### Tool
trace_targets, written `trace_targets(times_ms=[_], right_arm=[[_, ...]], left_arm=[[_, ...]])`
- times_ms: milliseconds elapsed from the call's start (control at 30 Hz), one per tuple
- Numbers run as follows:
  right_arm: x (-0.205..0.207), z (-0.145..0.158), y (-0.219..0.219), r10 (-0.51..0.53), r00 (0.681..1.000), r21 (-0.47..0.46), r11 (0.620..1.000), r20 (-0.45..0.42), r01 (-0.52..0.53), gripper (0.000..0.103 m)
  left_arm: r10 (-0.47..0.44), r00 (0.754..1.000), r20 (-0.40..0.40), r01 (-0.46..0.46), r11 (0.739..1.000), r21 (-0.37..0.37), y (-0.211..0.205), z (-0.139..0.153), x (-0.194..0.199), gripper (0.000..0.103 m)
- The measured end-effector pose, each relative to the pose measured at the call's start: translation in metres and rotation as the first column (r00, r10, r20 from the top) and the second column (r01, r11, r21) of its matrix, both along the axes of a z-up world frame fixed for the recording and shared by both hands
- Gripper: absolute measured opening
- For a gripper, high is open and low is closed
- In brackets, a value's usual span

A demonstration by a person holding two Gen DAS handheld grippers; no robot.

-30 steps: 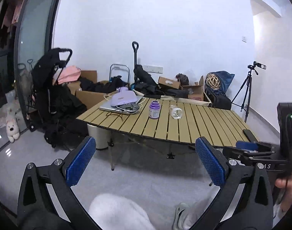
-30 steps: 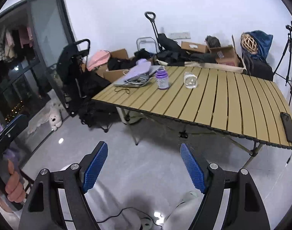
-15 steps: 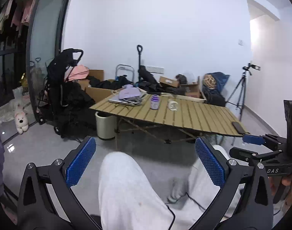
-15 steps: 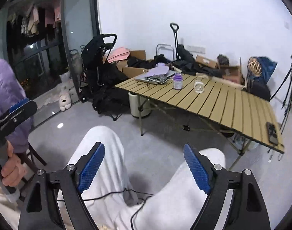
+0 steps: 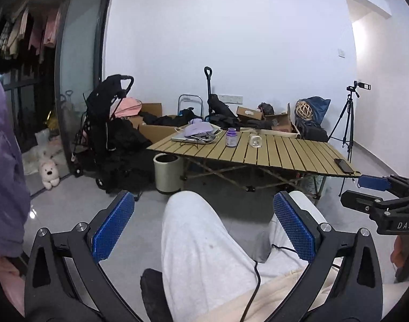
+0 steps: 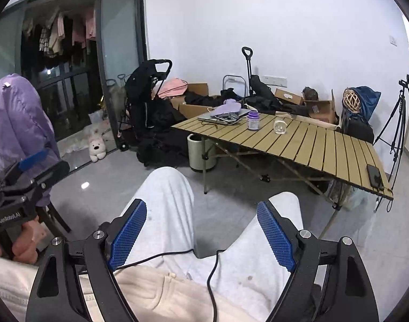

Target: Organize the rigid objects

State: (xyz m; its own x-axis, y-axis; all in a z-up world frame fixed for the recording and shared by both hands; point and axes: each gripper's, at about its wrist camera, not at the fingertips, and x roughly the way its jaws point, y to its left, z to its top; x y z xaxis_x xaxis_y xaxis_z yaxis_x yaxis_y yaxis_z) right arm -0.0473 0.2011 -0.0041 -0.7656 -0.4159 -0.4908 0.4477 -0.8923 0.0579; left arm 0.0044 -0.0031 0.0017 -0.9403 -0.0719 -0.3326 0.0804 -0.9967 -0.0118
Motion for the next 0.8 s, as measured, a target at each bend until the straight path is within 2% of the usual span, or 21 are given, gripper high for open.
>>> trace_targets(times_ms=[300, 600, 800], right_arm=[[0.004, 0.005, 0.010, -0.024, 0.999, -0.032, 0.999, -0.024, 0.024, 0.089], [0.008, 0.004, 0.000, 0.018, 0.999, -0.026, 0.999, -0.028, -0.019, 0.089], [0.010, 0.005, -0.003, 0.022, 0.999, -0.020, 1.000, -0.037, -0.022, 0.089]], left_arm=[[-0.023, 1.000, 0.002, 0.023, 0.999, 0.022, 0.001, 0.001, 0.002, 0.103], [-0.064, 0.998, -0.001, 0.064, 0.997, 0.040, 0.003, 0.001, 0.002, 0.103], [-0.057, 0.998, -0.020, 0.058, 0.997, 0.045, 0.001, 0.004, 0.005, 0.103]])
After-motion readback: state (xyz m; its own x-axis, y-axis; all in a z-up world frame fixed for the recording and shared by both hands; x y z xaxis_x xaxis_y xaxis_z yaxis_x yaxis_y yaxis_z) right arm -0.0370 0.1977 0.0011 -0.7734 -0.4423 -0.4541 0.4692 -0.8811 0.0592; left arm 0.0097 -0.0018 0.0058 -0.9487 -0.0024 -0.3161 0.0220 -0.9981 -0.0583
